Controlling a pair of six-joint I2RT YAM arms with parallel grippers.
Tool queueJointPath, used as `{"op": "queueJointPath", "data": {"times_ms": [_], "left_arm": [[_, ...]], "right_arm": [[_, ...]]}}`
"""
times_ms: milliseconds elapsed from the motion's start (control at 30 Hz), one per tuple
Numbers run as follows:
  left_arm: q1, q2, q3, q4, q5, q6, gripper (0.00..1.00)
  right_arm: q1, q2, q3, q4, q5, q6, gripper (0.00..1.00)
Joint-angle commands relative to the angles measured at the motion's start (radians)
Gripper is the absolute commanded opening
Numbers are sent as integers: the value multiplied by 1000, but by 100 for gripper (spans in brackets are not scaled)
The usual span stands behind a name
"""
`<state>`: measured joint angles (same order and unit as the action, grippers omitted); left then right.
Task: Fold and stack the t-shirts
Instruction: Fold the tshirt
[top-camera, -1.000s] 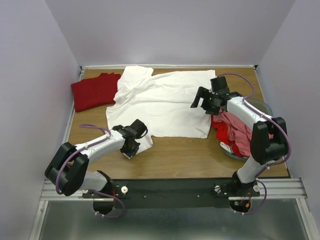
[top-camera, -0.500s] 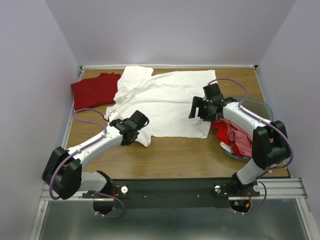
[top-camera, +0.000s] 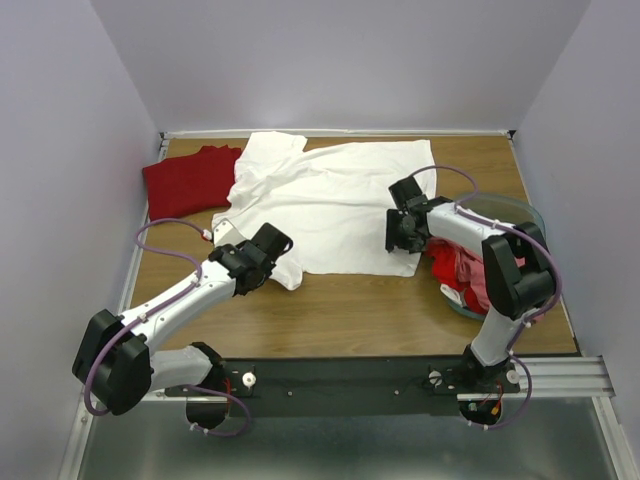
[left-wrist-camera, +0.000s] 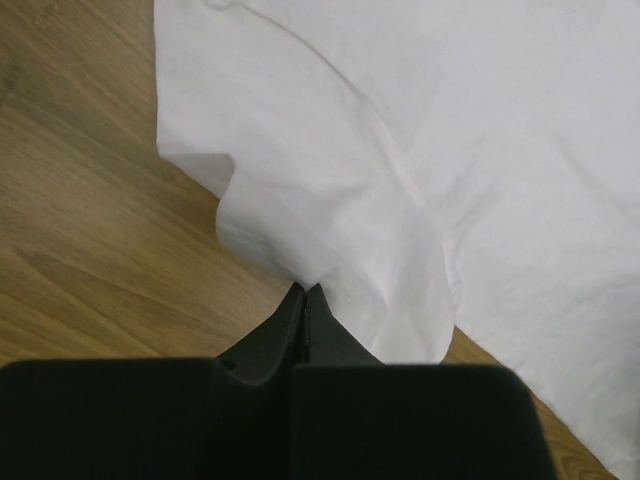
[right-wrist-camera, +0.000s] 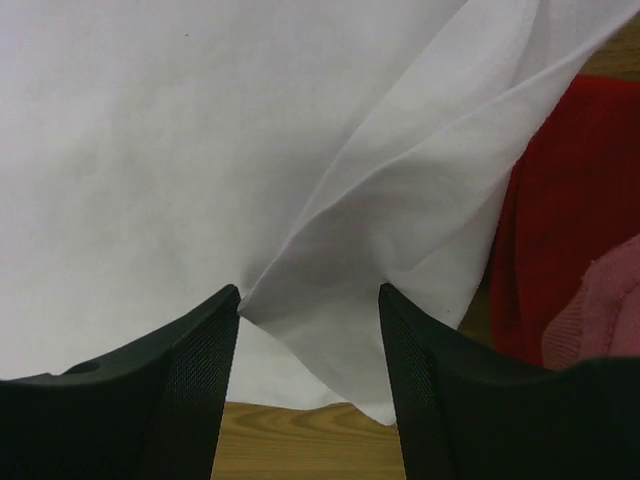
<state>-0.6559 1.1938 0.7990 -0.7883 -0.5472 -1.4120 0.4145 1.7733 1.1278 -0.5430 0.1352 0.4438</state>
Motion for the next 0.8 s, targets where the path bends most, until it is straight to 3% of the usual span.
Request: {"op": "queueJointPath", "data": {"times_ms": [0,100,267,367,467,567,767], "left_arm": [[-2,-17,-9,21,-63,11,0],[-2,-14,-9,27,-62,13,0],[1,-16,-7,26,-65,13,0],[1,-16,-12,26,-62,12,0],[1,-19,-18,24,-57,12,0],[2,-25,-29,23,-54,7,0],[2,-45,-49,17,-45,-5,0]], "right_arm": [[20,17,15,-26,75,-4,63],[21,9,7,-31,90,1,56],[21,-29,-10,-49,106,22,36],[21,-52,-29,-60,104,39,34],[21,-80,-51,-77,116,65,22],[21,-110,-77,-87,129,81,1],[20,-159,-126,-94,133,108,0]]}}
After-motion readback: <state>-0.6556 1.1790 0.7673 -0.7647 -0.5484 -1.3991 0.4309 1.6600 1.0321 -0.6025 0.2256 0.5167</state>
